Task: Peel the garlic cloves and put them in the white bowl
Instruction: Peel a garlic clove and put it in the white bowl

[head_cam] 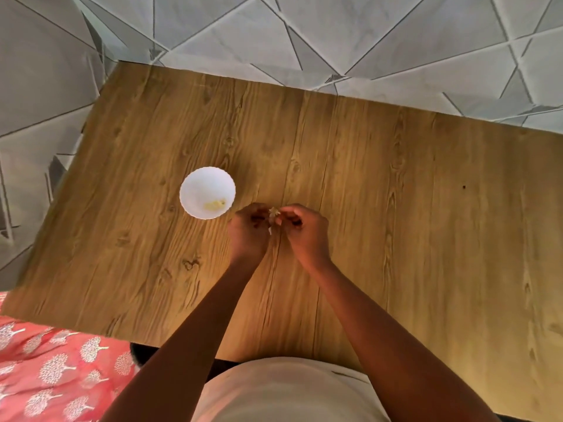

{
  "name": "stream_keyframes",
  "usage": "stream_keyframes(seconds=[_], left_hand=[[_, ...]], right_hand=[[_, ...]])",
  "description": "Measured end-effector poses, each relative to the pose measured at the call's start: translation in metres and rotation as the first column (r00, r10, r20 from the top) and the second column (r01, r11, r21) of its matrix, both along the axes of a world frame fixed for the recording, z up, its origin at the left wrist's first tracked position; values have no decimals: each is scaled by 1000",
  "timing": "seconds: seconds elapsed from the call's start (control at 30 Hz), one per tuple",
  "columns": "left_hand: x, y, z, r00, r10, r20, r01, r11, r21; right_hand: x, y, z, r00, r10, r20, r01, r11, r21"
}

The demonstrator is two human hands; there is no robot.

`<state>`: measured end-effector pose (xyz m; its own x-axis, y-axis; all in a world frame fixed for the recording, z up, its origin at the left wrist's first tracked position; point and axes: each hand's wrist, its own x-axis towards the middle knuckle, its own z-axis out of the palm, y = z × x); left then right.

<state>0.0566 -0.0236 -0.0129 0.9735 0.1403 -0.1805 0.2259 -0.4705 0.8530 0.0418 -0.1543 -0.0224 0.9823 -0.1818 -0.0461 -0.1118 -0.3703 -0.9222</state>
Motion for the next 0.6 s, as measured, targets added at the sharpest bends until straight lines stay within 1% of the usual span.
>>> stream_keyframes(seconds=[0.2,0.3,0.4,0.5,0.6], left_hand=[[2,10,3,993,56,-108,-77,978,-195],[3,16,0,992,38,-117,-59,981,-183],[4,18,2,995,8,-103,-25,986,-167],[4,19,4,997,-10,-81,-3,989,-149],[5,23,5,996,-45,-77,33,987,-159]], right_hand=[[3,3,0,999,-37,-28,40,995,92],[3,6,-1,998,-56,-26,58,993,99],[4,7,0,995,-77,-61,83,989,122],[5,7,1,988,-93,-126,115,977,179],[7,6,3,984,-98,-152,134,960,247]])
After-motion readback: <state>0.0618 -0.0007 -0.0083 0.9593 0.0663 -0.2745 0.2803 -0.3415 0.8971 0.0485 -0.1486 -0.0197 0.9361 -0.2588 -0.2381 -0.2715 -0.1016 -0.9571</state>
